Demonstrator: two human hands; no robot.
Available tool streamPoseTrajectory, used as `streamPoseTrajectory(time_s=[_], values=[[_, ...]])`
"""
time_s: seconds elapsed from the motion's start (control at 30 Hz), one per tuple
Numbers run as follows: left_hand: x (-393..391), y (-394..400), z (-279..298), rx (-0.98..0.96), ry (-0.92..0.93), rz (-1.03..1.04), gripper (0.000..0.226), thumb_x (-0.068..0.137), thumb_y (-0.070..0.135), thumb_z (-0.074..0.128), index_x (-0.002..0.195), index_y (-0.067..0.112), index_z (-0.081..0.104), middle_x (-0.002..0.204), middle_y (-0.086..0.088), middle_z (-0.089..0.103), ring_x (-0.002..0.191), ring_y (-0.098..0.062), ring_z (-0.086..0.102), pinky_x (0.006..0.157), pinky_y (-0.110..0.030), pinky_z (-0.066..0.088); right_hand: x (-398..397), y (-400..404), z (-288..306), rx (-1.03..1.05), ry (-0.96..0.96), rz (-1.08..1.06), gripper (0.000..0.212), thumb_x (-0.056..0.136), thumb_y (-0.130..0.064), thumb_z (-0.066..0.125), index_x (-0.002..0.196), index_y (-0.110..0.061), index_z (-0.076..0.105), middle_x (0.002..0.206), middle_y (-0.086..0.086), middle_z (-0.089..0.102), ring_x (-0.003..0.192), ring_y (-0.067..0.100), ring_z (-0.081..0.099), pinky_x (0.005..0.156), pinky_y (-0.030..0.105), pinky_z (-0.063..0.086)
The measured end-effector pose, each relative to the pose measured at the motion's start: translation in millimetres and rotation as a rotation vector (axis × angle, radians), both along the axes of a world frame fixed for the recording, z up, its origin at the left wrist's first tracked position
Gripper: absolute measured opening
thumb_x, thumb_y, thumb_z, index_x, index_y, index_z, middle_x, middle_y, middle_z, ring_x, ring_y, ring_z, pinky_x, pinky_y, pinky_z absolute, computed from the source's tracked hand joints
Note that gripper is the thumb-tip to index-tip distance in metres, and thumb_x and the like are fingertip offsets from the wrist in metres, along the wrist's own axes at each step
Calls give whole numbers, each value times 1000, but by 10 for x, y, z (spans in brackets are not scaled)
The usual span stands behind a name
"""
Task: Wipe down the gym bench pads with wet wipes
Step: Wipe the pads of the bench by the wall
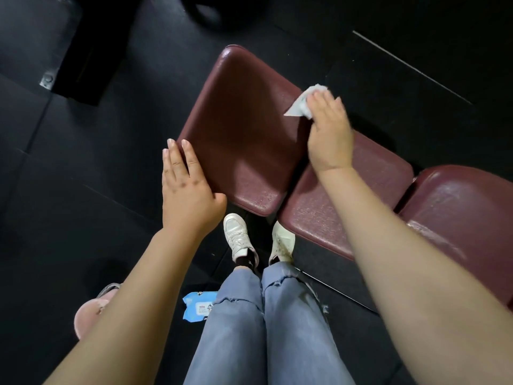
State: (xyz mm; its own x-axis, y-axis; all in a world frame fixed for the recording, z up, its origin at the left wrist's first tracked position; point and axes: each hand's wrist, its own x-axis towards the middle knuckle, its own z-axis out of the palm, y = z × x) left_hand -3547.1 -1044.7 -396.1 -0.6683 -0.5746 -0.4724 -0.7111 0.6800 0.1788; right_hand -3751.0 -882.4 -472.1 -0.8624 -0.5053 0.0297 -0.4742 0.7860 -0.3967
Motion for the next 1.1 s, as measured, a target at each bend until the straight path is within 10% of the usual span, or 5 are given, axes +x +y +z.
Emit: streamPoseTrajectory(time_s=[0.23,0.4,0.63,0.77,1.1], values=[[-20,-4,59,25,-34,-3,104,85,28,59,155,8,-16,163,-16,-19,151,-30,-15,123,-42,1,1825,270,130,-187,-196,251,37,100,-4,39,126,-1,64,130,14,63,124,30,57,106,43,45],[5,-35,68,25,-18,-20,102,84,26,58,156,9,-13,164,-16,-17,152,-29,-13,124,-41,3,1238,506,17,-116,-103,545,42,89,7,40,122,-1,67,127,14,64,120,30,61,109,43,41],[18,-33,51,41,2,-6,102,85,25,57,156,10,-14,163,-15,-18,152,-29,-14,123,-41,1,-2,284,41,88,-14,316,45,82,8,42,121,-2,62,132,16,59,124,38,53,114,43,29],[25,-42,48,58,1,2,102,85,26,57,156,11,-15,163,-14,-20,151,-28,-16,123,-42,1,634,140,44,-73,-163,-50,47,84,10,43,127,1,61,136,18,57,126,35,53,114,30,21],[176,-114,-34,177,297,138,86,85,3,53,159,18,11,166,-1,4,153,-18,1,123,-34,13,2247,273,149,-196,-326,7,40,91,-1,41,122,-1,66,130,15,63,121,28,60,116,35,31]])
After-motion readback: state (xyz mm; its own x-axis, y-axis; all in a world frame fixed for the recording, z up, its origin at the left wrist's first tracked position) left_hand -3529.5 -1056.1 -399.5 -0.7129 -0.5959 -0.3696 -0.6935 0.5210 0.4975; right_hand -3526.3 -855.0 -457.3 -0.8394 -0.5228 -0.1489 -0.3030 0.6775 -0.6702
